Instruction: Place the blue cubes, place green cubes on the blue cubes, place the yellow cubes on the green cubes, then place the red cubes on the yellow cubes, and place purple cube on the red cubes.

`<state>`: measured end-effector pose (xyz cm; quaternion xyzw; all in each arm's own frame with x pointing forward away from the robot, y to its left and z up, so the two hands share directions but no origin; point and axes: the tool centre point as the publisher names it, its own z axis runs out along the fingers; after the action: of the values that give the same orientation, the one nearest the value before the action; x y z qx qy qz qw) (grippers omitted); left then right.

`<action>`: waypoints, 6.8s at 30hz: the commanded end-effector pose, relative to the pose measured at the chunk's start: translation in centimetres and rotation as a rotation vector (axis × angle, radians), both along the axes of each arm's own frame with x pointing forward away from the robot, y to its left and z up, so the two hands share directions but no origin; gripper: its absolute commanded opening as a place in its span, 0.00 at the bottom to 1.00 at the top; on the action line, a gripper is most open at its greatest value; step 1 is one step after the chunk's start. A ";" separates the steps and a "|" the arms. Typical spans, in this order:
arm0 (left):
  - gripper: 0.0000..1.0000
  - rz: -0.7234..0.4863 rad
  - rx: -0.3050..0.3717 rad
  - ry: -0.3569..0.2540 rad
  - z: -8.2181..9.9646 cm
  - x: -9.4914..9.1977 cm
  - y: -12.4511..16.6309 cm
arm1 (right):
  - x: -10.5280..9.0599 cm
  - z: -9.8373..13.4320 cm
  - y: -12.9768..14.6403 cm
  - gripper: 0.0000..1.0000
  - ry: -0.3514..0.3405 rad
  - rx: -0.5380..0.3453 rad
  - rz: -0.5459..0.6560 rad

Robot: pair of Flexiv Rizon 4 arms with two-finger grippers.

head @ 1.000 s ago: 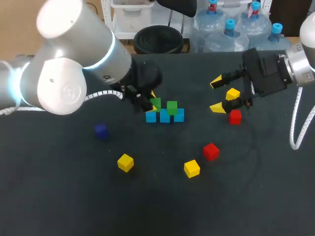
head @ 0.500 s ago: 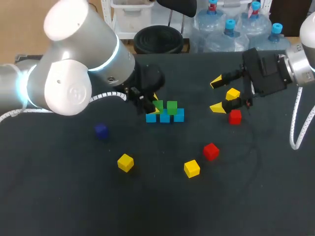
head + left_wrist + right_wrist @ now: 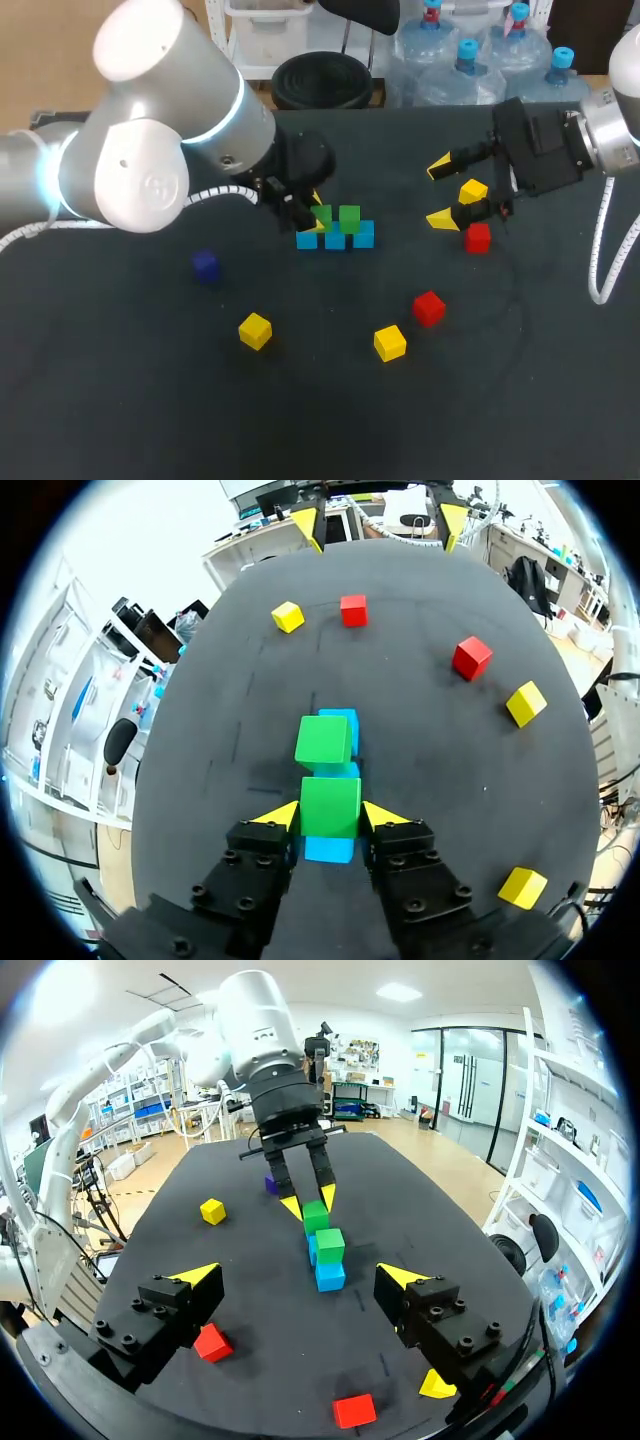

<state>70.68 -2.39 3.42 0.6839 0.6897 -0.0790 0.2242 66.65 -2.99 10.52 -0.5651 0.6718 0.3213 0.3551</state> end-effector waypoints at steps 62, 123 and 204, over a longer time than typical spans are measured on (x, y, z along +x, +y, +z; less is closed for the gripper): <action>0.00 -0.015 0.014 0.024 -1.0 1.1 0.3 | 0.0 -0.1 0.0 1.00 -0.001 0.002 0.000; 0.37 -0.027 0.027 0.041 -1.4 1.3 0.2 | 0.0 -0.1 0.0 1.00 -0.001 0.002 0.000; 1.00 0.073 0.046 -0.068 6.8 -0.8 4.5 | 0.0 -0.1 0.0 1.00 -0.001 0.002 0.000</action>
<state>70.80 1.37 9.60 0.6669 0.7078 -0.0350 0.2302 66.65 -2.99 10.52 -0.5651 0.6718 0.3213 0.3551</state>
